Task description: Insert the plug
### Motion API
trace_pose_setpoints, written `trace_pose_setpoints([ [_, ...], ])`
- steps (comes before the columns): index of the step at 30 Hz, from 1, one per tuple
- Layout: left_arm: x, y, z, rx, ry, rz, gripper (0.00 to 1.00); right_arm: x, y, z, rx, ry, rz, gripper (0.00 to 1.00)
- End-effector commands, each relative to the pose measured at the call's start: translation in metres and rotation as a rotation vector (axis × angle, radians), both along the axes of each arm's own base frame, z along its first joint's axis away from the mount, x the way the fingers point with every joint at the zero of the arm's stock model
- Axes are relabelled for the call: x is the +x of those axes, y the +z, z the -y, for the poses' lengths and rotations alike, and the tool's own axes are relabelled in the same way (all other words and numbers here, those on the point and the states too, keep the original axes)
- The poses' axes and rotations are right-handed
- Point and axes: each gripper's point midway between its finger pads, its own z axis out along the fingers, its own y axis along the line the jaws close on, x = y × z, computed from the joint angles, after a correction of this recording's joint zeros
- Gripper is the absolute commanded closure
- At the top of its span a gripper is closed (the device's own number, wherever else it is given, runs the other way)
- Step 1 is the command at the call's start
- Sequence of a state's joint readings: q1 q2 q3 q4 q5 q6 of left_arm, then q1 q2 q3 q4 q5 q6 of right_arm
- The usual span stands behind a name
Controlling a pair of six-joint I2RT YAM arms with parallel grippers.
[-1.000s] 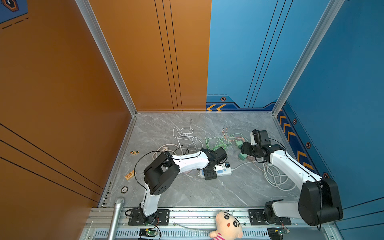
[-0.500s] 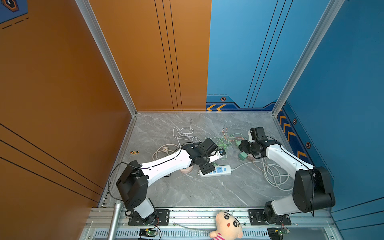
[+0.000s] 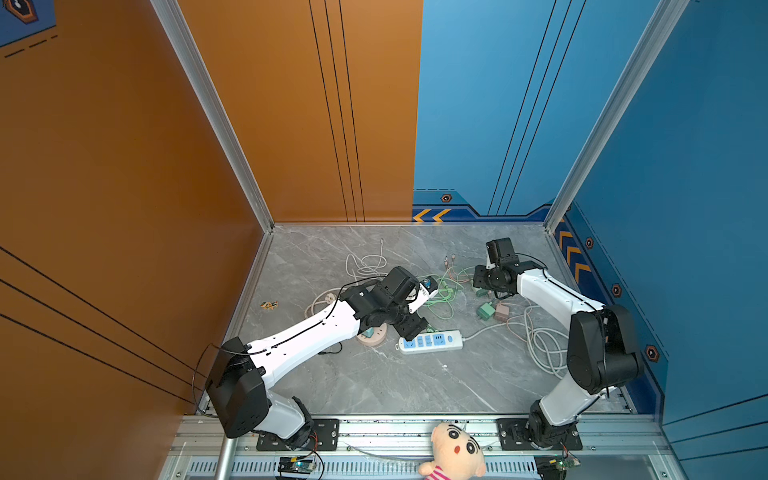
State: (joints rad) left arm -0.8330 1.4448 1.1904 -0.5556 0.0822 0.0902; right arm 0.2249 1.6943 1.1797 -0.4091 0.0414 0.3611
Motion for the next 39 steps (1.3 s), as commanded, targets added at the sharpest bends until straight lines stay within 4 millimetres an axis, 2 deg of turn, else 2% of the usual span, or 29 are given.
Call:
trace_pose_setpoints([
  [1,0.002,0.013,-0.002,-0.112,0.031,0.013,0.22,0.000,-0.011,0.012,-0.135,0.007,-0.052,0.48],
  [8,0.013,0.013,-0.016,-0.164,0.096,0.010,0.22,0.003,-0.020,0.008,-0.215,0.046,-0.084,0.49],
  [14,0.015,0.010,-0.017,-0.164,0.100,-0.004,0.22,0.010,-0.032,0.005,-0.223,0.051,-0.107,0.49],
  [17,0.016,0.009,-0.017,-0.166,0.104,-0.007,0.23,0.014,-0.037,0.005,-0.233,0.054,-0.118,0.45],
  [21,0.018,0.005,-0.019,-0.164,0.113,-0.013,0.23,0.018,-0.044,0.007,-0.256,0.061,-0.136,0.45],
  [34,0.021,0.001,-0.027,-0.157,0.151,-0.019,0.23,0.022,-0.066,0.012,-0.277,0.074,-0.193,0.42],
  [39,0.025,-0.001,-0.029,-0.151,0.169,-0.019,0.23,0.023,-0.070,0.011,-0.270,0.080,-0.216,0.45],
])
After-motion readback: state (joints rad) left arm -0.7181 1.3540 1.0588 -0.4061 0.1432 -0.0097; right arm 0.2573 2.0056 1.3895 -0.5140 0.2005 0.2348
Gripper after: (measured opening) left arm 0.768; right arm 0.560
